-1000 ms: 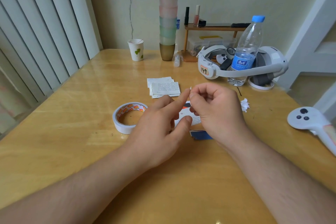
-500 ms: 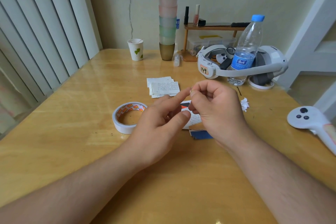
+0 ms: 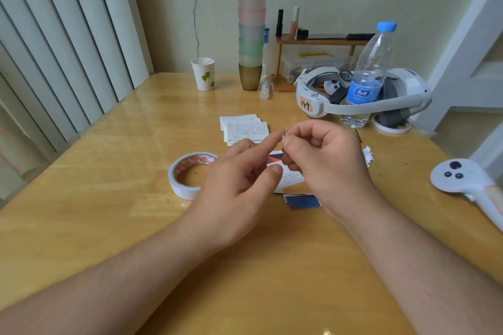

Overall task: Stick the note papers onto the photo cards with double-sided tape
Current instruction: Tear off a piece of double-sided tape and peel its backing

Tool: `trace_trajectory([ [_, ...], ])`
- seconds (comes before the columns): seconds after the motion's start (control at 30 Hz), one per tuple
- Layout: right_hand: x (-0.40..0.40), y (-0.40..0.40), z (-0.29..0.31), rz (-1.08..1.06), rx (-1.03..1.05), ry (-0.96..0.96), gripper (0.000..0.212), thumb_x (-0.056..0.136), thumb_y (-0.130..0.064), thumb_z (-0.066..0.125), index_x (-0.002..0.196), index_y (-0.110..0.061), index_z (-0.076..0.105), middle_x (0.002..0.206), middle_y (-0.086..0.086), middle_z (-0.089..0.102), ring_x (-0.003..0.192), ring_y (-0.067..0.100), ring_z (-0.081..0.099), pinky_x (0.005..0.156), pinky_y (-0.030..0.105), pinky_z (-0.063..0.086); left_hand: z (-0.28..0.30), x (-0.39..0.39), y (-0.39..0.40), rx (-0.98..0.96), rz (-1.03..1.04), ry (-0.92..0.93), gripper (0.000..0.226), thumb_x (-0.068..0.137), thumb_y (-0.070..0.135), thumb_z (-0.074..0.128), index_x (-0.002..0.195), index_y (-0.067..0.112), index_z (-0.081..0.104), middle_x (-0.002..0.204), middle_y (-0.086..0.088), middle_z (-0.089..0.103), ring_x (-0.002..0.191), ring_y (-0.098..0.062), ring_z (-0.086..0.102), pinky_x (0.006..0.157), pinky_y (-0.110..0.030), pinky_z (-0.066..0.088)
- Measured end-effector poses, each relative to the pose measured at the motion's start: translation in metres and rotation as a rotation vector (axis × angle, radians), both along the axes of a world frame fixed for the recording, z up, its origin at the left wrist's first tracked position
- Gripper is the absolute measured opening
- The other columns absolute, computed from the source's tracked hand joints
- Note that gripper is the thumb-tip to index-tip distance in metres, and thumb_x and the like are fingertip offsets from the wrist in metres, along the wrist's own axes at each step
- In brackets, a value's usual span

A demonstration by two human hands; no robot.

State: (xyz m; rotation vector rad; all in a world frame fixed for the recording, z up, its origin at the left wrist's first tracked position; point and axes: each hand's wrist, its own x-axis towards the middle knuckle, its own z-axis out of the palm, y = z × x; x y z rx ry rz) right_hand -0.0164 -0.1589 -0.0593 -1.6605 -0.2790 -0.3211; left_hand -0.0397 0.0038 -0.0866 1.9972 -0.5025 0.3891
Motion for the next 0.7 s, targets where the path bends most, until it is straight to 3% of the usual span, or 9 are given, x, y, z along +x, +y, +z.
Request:
trace_trajectory([
  [0.23, 0.002, -0.0011, -0.0026, -0.063, -0.055, -0.019, 0.02, 0.091, -0.007, 0.069, 0.079, -0.022, 0.074, 0.073, 0.006, 0.073, 0.072, 0.03, 0.071, 0.071, 0.045, 0.061, -0.0013, 0.0002, 0.0, 0.069, 0.022, -0.055, 0.052, 0.099, 0.03, 0.056, 0.151, 0.038, 0.051, 0.085, 0.008, 0.049, 0.084, -0.012, 0.052, 0.076, -0.01, 0.037],
  [0.37, 0.0025, -0.0002, -0.0027, -0.042, -0.066, -0.011, 0.022, 0.093, -0.005, 0.067, 0.08, -0.022, 0.072, 0.073, 0.007, 0.072, 0.067, 0.017, 0.072, 0.066, 0.035, 0.061, -0.0011, 0.0007, -0.0008, 0.049, 0.018, -0.024, 0.052, 0.098, 0.032, 0.056, 0.149, 0.041, 0.052, 0.084, 0.007, 0.048, 0.085, -0.015, 0.052, 0.077, -0.015, 0.039],
  [0.47, 0.0022, -0.0001, -0.0023, -0.009, -0.029, -0.005, 0.023, 0.095, -0.003, 0.065, 0.082, -0.021, 0.072, 0.073, 0.007, 0.071, 0.067, 0.014, 0.07, 0.064, 0.024, 0.057, 0.0001, 0.0, -0.0014, -0.043, -0.021, 0.048, 0.05, 0.096, 0.036, 0.056, 0.144, 0.049, 0.055, 0.085, 0.002, 0.05, 0.087, -0.015, 0.052, 0.082, -0.021, 0.043],
  [0.57, 0.0022, -0.0002, -0.0028, 0.016, 0.013, -0.001, 0.023, 0.096, -0.004, 0.066, 0.082, -0.021, 0.072, 0.071, 0.004, 0.069, 0.067, 0.015, 0.068, 0.066, 0.027, 0.056, 0.003, 0.0004, -0.0022, -0.186, -0.085, 0.166, 0.05, 0.091, 0.038, 0.059, 0.14, 0.047, 0.062, 0.09, -0.005, 0.052, 0.086, -0.014, 0.055, 0.088, -0.03, 0.049],
  [0.7, 0.0016, 0.0, -0.0022, 0.03, 0.039, 0.0, 0.019, 0.095, -0.008, 0.067, 0.082, -0.021, 0.072, 0.071, 0.001, 0.069, 0.067, 0.015, 0.067, 0.067, 0.032, 0.055, 0.0065, 0.0001, -0.0043, -0.412, -0.224, 0.32, 0.047, 0.09, 0.024, 0.058, 0.135, 0.036, 0.069, 0.079, 0.01, 0.055, 0.079, -0.012, 0.052, 0.082, -0.028, 0.05],
])
